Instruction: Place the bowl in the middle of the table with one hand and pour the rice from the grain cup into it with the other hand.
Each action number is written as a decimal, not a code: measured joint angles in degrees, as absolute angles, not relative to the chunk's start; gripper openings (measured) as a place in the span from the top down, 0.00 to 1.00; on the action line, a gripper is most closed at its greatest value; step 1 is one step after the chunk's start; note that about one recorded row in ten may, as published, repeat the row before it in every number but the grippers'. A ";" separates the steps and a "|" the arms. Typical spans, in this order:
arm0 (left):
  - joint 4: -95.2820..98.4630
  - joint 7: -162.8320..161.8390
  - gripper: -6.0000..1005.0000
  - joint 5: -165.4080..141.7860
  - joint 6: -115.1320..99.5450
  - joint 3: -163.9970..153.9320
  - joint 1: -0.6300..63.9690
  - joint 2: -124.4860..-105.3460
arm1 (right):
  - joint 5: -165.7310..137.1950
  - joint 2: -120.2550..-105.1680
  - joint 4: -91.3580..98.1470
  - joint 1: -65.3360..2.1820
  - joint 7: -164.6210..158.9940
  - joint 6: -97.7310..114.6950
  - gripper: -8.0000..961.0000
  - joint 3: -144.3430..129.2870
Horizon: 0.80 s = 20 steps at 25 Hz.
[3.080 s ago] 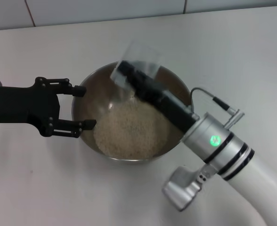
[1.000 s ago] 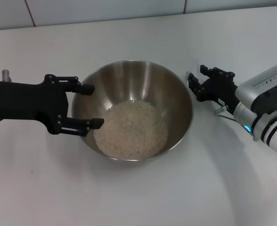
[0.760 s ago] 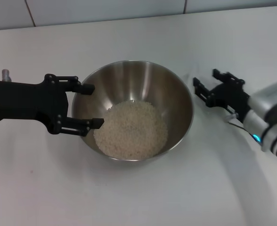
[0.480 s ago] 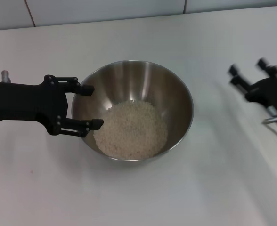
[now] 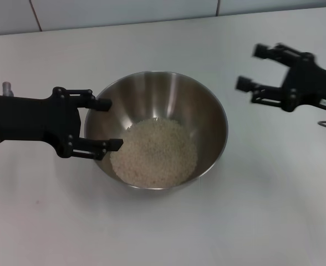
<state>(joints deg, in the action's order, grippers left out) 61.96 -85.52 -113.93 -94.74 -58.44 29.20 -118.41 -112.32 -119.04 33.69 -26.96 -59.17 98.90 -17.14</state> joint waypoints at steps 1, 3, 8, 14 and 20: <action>61.97 -85.52 0.19 -113.93 -94.74 -58.44 29.20 -118.41 | -112.44 -119.12 37.10 -27.66 -63.85 98.02 0.12 -21.44; 61.60 -85.52 0.19 -114.12 -94.63 -58.45 29.62 -118.47 | -112.50 -119.18 42.55 -28.52 -70.93 96.83 0.12 -28.19; 61.46 -85.52 0.19 -114.26 -94.33 -58.60 29.93 -118.48 | -116.65 -119.25 56.20 -30.03 -88.26 95.63 0.12 -42.30; 61.44 -86.15 0.19 -114.26 -93.86 -58.70 29.95 -118.46 | -123.51 -119.44 64.37 -30.94 -99.87 94.35 0.12 -53.99; 61.68 -86.26 0.19 -114.28 -93.84 -58.72 29.83 -118.39 | -125.77 -119.52 67.26 -30.93 -103.42 93.07 0.12 -57.73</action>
<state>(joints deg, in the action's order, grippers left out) 61.68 -86.26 -114.28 -93.84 -58.72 29.83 -118.39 -125.77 -119.52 67.26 -30.93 -103.42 93.07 -57.73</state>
